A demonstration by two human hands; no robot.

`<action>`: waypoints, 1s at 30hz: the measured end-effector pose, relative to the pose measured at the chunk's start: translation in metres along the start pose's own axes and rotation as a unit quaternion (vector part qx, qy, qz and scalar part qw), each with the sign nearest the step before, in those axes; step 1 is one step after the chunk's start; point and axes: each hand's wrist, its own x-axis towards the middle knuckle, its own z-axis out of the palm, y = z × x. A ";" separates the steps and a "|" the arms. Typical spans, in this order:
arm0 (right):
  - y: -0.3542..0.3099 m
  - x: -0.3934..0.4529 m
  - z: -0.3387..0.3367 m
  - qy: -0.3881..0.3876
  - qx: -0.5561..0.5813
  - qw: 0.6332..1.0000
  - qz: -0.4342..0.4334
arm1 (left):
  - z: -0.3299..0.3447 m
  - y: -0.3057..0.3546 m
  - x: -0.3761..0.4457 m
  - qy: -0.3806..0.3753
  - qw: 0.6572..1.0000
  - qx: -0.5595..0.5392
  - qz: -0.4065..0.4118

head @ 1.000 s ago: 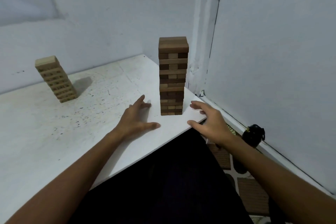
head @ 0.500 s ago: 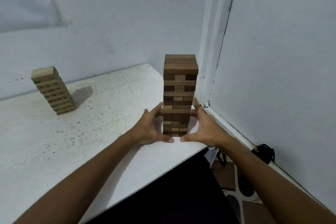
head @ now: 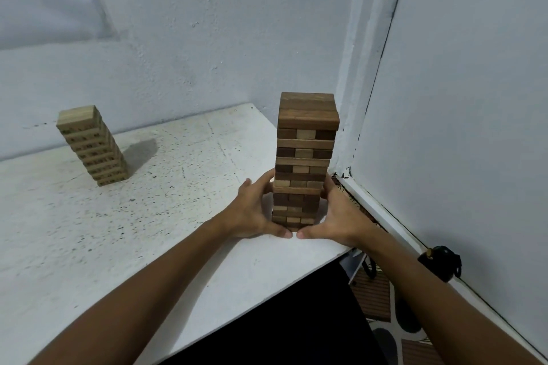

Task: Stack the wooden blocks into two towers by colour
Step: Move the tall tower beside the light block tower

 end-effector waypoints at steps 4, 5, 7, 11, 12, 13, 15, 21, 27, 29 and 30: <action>-0.002 0.000 0.000 -0.004 0.015 1.000 -0.006 | 0.001 -0.004 0.002 0.002 1.000 -0.007 -0.009; -0.002 0.000 0.000 -0.005 0.020 1.000 -0.007 | 0.001 -0.005 0.002 0.004 1.000 -0.007 -0.010; -0.002 -0.001 0.001 -0.008 0.033 0.999 -0.009 | 0.002 -0.008 0.002 0.011 1.000 -0.004 -0.013; -0.008 -0.002 0.000 -0.008 0.052 0.998 -0.024 | 0.002 -0.007 0.001 0.019 1.000 -0.004 -0.011; -0.009 -0.002 0.000 -0.007 0.054 0.998 -0.028 | 0.001 -0.005 0.000 0.019 1.000 -0.005 -0.008; -0.010 -0.002 0.000 -0.006 0.057 0.998 -0.031 | 0.000 -0.002 -0.001 0.019 1.000 -0.007 -0.008; -0.011 -0.002 0.000 -0.007 0.061 0.997 -0.034 | -0.001 0.000 -0.003 0.018 1.000 -0.014 -0.009; -0.018 0.008 0.009 -0.013 0.047 0.997 -0.052 | -0.012 -0.006 -0.012 0.034 0.999 -0.024 -0.010; -0.028 0.023 0.023 -0.032 0.050 0.996 -0.065 | -0.028 -0.009 -0.025 0.047 0.998 -0.035 -0.030; -0.033 0.029 0.028 -0.046 0.050 0.995 -0.070 | -0.035 -0.012 -0.029 0.057 0.997 -0.037 -0.039; -0.035 0.031 0.030 -0.052 0.052 0.995 -0.071 | -0.038 -0.014 -0.032 0.060 0.997 -0.037 -0.044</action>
